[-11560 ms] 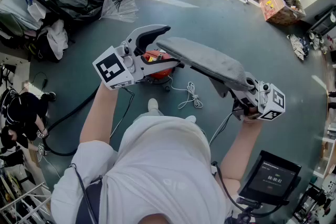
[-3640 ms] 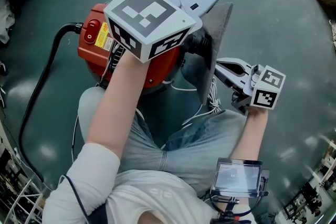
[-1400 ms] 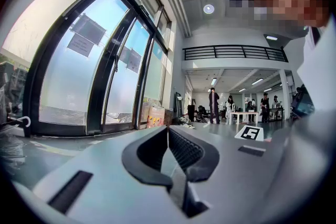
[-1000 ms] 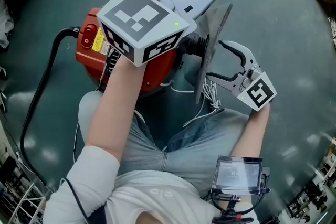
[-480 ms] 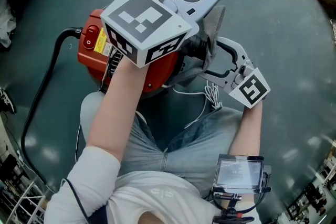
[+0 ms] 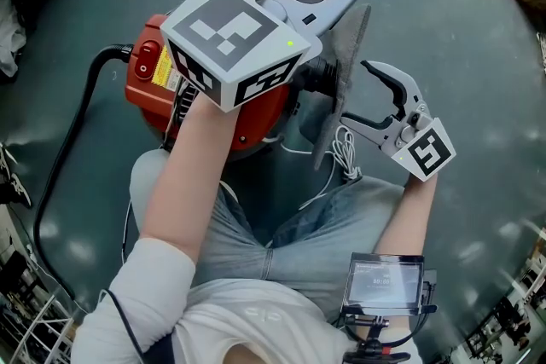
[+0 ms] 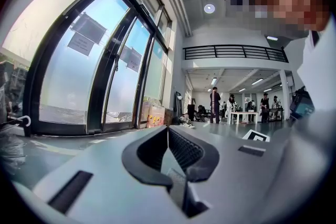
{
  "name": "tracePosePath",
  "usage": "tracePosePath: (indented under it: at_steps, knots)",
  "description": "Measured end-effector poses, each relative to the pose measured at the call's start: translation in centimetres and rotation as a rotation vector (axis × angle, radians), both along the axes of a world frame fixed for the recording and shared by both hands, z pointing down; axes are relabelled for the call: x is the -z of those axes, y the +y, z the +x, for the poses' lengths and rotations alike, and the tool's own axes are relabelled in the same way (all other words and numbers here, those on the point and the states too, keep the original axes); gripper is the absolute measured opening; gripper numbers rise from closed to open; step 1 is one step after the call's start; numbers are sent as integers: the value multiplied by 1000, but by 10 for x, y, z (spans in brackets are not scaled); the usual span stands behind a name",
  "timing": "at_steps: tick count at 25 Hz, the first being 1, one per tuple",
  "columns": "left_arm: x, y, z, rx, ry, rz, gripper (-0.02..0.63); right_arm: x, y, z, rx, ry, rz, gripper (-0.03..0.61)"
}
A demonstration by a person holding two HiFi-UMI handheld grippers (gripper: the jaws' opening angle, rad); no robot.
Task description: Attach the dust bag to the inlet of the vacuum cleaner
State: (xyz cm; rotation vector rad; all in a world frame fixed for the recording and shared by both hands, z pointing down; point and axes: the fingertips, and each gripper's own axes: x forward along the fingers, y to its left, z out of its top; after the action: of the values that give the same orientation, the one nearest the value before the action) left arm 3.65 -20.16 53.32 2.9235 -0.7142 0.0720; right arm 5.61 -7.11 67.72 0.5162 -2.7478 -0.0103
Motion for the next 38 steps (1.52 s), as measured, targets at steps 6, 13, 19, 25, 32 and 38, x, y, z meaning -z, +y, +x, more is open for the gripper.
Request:
tracePosePath:
  at_steps: [6, 13, 19, 25, 32, 38]
  knots:
    - [3, 1, 1, 0, 5, 2, 15, 3, -1, -25, 34, 5, 17, 391]
    - [1, 1, 0, 5, 3, -3, 15, 8, -1, -9, 8, -75, -67, 391]
    - [3, -1, 0, 5, 2, -3, 15, 15, -9, -1, 8, -92, -22, 389]
    - [5, 1, 2, -1, 3, 0, 16, 11, -5, -23, 32, -42, -37, 362]
    - [0, 1, 0, 3, 9, 0, 15, 7, -4, -15, -6, -71, -87, 362]
    - [1, 1, 0, 1, 9, 1, 17, -3, -4, -11, 8, 8, -49, 293]
